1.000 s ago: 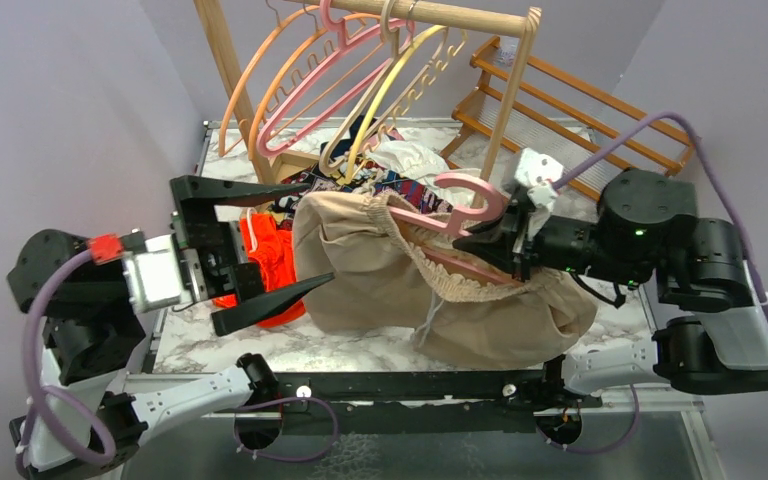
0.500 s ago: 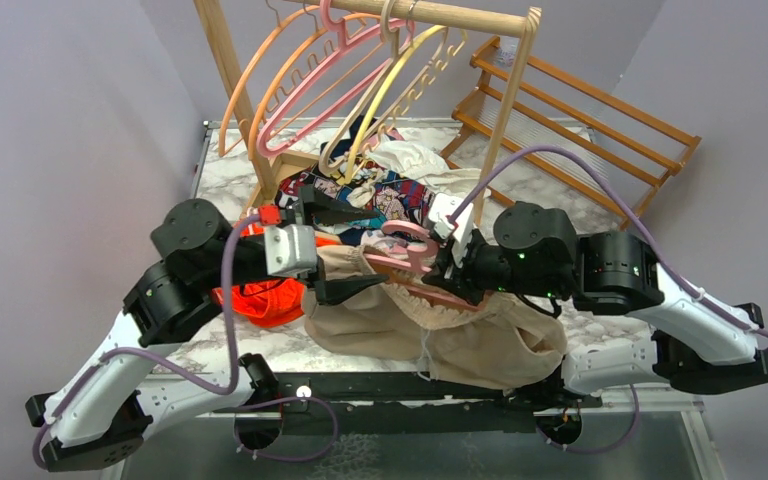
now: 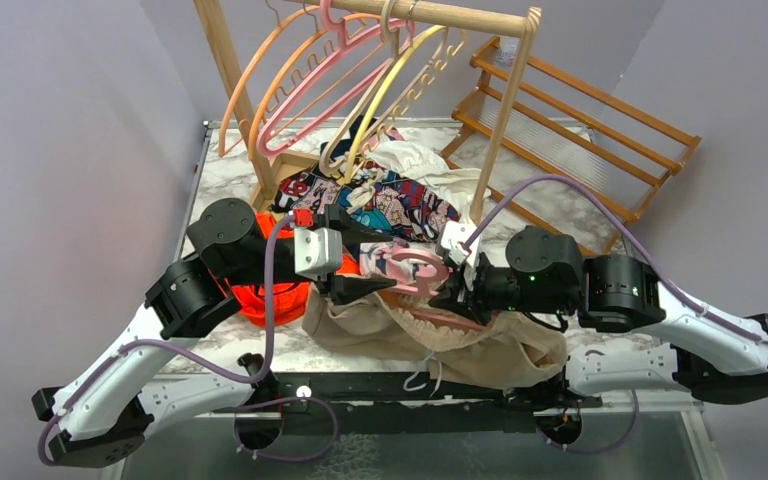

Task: Place the shorts on the hanger
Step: Hang the shorts on the hanger.

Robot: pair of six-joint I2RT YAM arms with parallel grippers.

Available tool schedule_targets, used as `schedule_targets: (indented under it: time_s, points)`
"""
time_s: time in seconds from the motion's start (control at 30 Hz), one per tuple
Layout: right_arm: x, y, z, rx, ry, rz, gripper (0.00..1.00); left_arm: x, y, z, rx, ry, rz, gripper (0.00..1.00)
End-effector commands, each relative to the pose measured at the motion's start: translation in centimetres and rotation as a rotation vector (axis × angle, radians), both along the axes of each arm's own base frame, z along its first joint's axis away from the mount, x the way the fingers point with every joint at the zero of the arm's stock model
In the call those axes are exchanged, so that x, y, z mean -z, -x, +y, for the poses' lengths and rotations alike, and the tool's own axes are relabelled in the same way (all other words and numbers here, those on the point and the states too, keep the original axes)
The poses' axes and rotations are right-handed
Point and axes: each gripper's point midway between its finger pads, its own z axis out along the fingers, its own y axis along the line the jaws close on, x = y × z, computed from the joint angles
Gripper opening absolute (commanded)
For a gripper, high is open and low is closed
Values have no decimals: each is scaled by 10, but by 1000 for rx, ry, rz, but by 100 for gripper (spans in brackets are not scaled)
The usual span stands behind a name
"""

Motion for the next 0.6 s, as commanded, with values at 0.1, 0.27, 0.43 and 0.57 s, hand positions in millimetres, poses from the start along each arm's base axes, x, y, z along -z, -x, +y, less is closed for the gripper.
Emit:
schedule_targets:
  time_s: [0.1, 0.27, 0.43, 0.57]
  points:
    - [-15, 11, 6, -101, -109, -52, 1, -7, 23, 0, 108, 26, 42, 60]
    - [-7, 8, 8, -98, -76, -62, 1, -5, 28, -10, 177, 4, 92, 51]
    - [3, 5, 9, -89, -40, -62, 1, -3, 28, -17, 206, -10, 116, 49]
    - [8, 4, 9, -87, -25, -63, 1, -11, 30, -17, 217, 0, 109, 44]
